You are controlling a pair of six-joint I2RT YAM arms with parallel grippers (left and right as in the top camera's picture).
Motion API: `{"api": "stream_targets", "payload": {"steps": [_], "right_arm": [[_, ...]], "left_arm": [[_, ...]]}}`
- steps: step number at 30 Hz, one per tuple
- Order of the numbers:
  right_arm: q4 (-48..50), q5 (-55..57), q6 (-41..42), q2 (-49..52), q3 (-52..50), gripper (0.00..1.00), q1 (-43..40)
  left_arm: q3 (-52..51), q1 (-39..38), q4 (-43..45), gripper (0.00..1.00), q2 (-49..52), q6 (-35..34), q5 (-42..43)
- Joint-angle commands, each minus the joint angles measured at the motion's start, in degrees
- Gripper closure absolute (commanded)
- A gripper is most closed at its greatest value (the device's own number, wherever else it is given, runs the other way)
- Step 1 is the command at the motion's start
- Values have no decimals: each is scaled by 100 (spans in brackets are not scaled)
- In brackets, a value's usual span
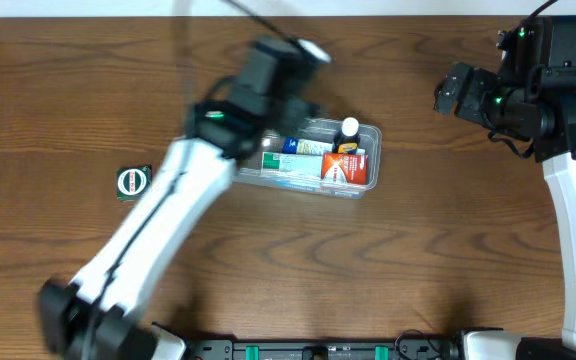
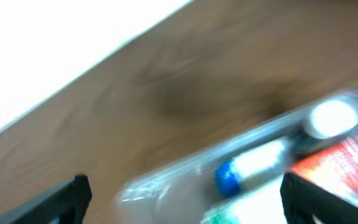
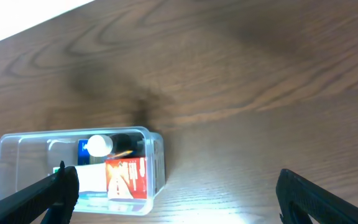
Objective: Pack container
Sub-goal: 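Release the bottle and move the left gripper to the Zam-Buk box, then grasp the dark green Zam-Buk box with the left gripper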
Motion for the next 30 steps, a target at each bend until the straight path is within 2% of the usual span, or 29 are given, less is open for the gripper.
{"api": "stream_targets", "payload": {"steps": [1,5,9,13,17,23,30], "right_arm": [[-9,17,68,-46,44,1,-26],[-9,20,68,-46,44,1,-26],[-9,17,68,-46,44,1,-26],[-9,17,68,-46,44,1,-26],[-9,17,68,-46,44,1,-26],[-9,17,68,-46,44,1,-26],[-9,17,68,-46,44,1,-26]], "left_arm": [[46,728,-730,2,-356,-1067,-1008],[37,1790,-2129,2,-463,-2264,-1054],[-260,2452,-2647,2,-415,-2306,-1060],[-787,3075,-2625,2,-280,-2669,-817],[-1193,3604,-2555,2,66,-2645,-289],[-1281,3895,-2218,2,890,-1709,251],[-1281,3919,-1764,2,1513,-1311,229]]}}
